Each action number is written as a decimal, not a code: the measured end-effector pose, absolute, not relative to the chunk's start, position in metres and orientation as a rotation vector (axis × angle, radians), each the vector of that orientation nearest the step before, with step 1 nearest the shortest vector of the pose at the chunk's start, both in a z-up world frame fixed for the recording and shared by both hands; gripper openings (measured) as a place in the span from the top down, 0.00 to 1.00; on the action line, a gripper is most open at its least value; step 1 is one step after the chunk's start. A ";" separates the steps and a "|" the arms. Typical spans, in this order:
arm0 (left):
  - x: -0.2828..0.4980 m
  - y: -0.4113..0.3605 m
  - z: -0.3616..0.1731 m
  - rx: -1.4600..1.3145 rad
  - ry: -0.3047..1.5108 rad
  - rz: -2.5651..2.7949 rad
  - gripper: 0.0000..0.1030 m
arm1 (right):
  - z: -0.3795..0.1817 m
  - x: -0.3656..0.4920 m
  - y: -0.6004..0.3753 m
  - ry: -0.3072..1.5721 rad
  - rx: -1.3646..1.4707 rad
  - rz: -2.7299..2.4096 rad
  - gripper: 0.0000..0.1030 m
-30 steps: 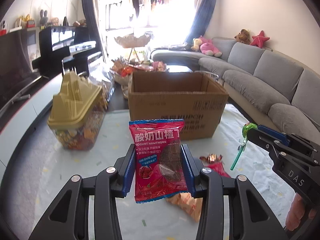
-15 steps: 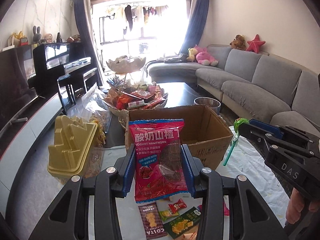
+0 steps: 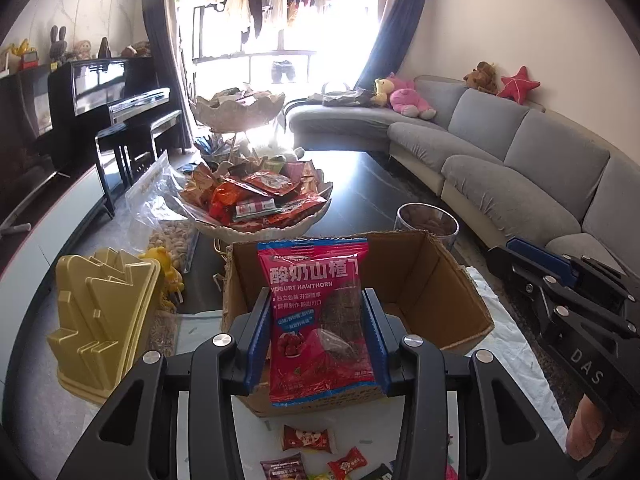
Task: Organize snacks
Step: 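Carry both snacks over the cardboard box and open both tools to drop them in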
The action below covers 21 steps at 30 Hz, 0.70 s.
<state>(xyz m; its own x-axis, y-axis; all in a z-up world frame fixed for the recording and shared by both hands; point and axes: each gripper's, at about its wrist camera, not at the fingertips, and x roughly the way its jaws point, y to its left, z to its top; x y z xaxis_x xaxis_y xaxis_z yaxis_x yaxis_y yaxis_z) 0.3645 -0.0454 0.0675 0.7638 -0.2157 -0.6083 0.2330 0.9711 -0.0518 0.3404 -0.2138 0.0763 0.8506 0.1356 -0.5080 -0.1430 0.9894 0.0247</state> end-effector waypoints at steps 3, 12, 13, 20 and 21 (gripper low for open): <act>0.380 -0.052 0.066 0.027 0.678 -0.245 0.59 | 0.078 0.349 -0.212 0.536 -0.035 0.142 0.77; 0.379 -0.054 0.082 0.060 0.627 -0.187 0.22 | 0.077 0.358 -0.219 0.548 -0.035 0.114 0.56; 0.375 -0.053 0.084 0.066 0.618 -0.181 0.19 | 0.077 0.357 -0.221 0.543 -0.032 0.106 0.52; 0.343 -0.050 0.090 0.125 0.584 -0.163 0.15 | 0.074 0.343 -0.225 0.568 -0.004 0.126 0.48; 0.339 -0.050 0.091 0.126 0.583 -0.164 0.15 | 0.074 0.341 -0.226 0.571 0.001 0.126 0.47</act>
<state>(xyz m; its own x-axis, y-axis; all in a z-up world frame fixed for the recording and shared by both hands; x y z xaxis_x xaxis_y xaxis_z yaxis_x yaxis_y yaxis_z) 0.3386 -0.0497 0.0906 0.8225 -0.1177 -0.5565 0.1890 0.9793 0.0722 0.3407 -0.2256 0.0741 0.8341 0.1196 -0.5386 -0.1189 0.9923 0.0362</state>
